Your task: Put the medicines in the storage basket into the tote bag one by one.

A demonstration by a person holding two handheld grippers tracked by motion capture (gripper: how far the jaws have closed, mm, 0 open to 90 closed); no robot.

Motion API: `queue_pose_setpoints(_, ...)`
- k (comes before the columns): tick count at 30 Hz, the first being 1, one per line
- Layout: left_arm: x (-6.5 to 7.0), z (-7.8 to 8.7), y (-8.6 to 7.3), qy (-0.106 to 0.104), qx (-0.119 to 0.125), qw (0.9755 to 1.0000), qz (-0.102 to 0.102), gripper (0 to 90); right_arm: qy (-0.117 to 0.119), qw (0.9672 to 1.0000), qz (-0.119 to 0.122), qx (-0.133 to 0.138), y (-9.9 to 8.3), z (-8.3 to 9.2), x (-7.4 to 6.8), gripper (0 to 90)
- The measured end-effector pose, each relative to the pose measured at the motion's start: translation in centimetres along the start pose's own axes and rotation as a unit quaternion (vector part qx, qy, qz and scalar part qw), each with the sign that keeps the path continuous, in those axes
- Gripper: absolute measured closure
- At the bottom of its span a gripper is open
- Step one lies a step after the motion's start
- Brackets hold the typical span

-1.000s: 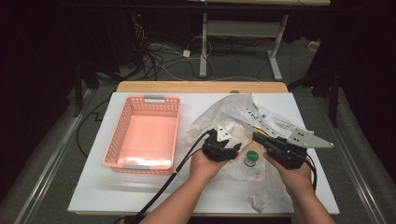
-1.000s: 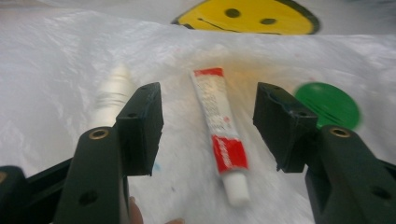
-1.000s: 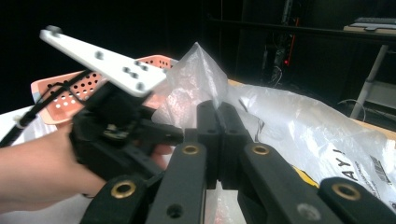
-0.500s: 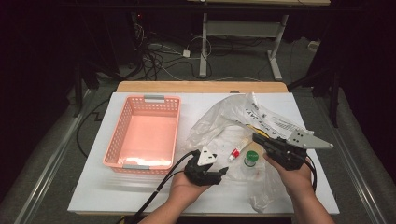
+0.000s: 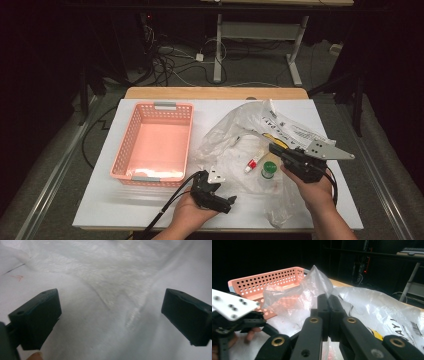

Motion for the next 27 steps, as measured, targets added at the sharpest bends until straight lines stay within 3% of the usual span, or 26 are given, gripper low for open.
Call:
queue_pose_setpoints(2,-0.3,-0.6,0.7,0.012,-0.004,0.9999,-0.001,0.0,0.000,1.0000,0.001,0.000,0.0,0.0,0.0,90.0)
queue_pose_setpoints(4,-0.4,-1.4,1.1,0.030,-0.025,0.9991,-0.015,0.0,0.000,1.0000,0.001,0.001,0.0,0.1,0.0,90.0)
queue_pose_setpoints(8,-0.2,-1.7,1.5,0.025,-0.020,0.9993,-0.019,4.2,0.000,1.0000,-0.001,-0.001,-0.1,0.0,0.0,90.0)
queue_pose_setpoints(12,0.0,-1.6,1.7,0.022,-0.005,0.9994,-0.027,17.9,0.000,1.0000,-0.003,-0.002,-0.2,-0.1,0.1,90.0)
queue_pose_setpoints(17,-0.1,-1.6,2.2,0.025,0.013,0.9994,-0.019,37.2,-0.002,1.0000,0.000,-0.002,-0.1,-0.2,0.0,90.0)
queue_pose_setpoints(24,0.0,-2.0,2.8,0.004,0.022,0.9995,-0.023,83.5,0.002,1.0000,0.005,-0.005,-0.1,-0.5,-0.4,90.0)
queue_pose_setpoints(27,-0.1,-1.9,2.8,-0.006,0.024,0.9995,-0.018,87.9,0.003,1.0000,0.001,-0.007,-0.3,-0.6,-0.4,90.0)
Point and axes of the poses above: each handheld gripper's, and its own axes: z roughly backward along the jaws, y roughly out of its top, x roughly to its right, the point moved 9 cm from there along -z, roughly forward along the jaws, and after that the axes turned 6 degrees about -y, right-handed, at the moved point
